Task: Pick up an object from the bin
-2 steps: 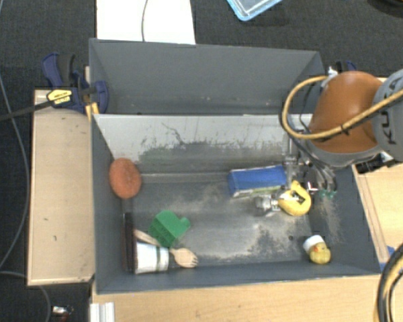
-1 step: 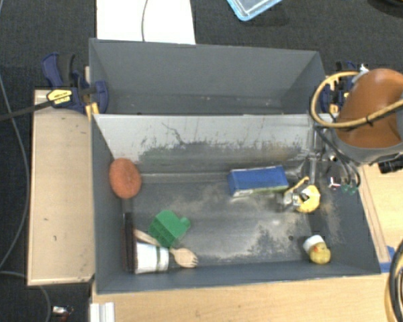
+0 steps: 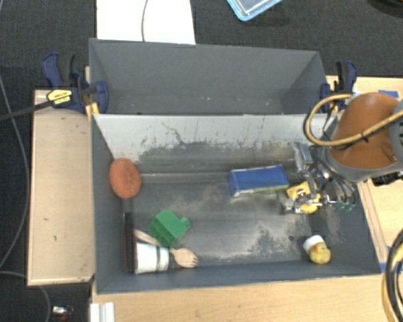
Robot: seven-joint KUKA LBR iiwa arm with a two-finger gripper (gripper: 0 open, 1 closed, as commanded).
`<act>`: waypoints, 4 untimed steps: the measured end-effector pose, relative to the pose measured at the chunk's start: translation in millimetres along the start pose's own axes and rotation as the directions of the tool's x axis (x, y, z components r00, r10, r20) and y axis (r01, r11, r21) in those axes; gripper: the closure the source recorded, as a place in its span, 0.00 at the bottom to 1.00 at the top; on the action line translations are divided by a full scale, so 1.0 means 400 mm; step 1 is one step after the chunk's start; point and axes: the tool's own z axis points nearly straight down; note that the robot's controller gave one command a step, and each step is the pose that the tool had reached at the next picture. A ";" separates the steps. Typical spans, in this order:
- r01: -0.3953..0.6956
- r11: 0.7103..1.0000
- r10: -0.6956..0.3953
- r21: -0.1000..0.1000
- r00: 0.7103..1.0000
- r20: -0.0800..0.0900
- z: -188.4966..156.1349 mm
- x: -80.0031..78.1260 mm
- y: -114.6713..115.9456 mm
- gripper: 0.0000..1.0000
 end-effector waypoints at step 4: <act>0.240 0.971 -0.240 -0.006 0.971 0.009 0.032 -0.026 -0.023 0.00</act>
Offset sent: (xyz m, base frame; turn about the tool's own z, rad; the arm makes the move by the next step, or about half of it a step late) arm 0.0084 -0.0099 -0.0212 -0.2520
